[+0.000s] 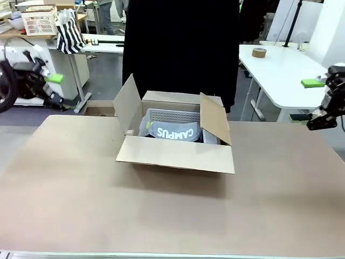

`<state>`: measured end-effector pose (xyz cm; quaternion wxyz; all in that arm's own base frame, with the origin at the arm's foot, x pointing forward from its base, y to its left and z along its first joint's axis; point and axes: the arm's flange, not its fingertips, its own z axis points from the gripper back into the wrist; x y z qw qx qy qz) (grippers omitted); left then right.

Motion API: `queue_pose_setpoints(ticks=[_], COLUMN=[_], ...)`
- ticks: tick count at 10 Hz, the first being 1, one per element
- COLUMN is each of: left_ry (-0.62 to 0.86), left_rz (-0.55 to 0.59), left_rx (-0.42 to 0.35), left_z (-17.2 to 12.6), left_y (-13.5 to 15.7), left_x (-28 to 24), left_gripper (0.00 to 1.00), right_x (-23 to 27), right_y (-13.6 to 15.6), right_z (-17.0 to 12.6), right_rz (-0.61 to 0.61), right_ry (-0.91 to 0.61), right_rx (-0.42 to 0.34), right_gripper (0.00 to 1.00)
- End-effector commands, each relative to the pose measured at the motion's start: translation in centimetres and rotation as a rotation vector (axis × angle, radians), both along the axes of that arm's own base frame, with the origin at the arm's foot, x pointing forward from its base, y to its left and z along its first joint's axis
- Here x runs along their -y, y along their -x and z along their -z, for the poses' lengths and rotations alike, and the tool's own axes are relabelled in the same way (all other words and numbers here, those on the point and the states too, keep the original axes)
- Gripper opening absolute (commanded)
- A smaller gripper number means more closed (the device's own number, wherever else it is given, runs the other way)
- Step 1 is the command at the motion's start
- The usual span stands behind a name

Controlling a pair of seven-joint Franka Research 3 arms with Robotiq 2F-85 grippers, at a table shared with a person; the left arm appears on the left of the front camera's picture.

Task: Pack the gift set into the box.
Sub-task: Press and hold the closed box until the human finishes sealing it.

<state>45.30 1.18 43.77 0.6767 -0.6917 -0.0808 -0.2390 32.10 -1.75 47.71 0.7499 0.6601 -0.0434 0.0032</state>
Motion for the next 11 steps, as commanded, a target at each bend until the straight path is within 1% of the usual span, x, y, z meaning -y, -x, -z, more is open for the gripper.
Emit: queue_pose_setpoints(ticks=[1, 11], left_ry=[0.062, 0.062], left_rz=[0.034, 0.034], left_rx=[0.029, 0.029], left_z=[-0.78, -0.78], left_y=[-1.02, -1.02], left_x=[-0.67, -0.67], left_gripper=[1.00, 1.00], right_x=[0.27, 0.27], right_y=[0.08, 0.08], right_z=[-0.31, -0.31], right_rz=[0.005, 0.005], right_ry=[-0.019, -0.019], right_rx=[0.045, 0.045], right_gripper=[1.00, 1.00])
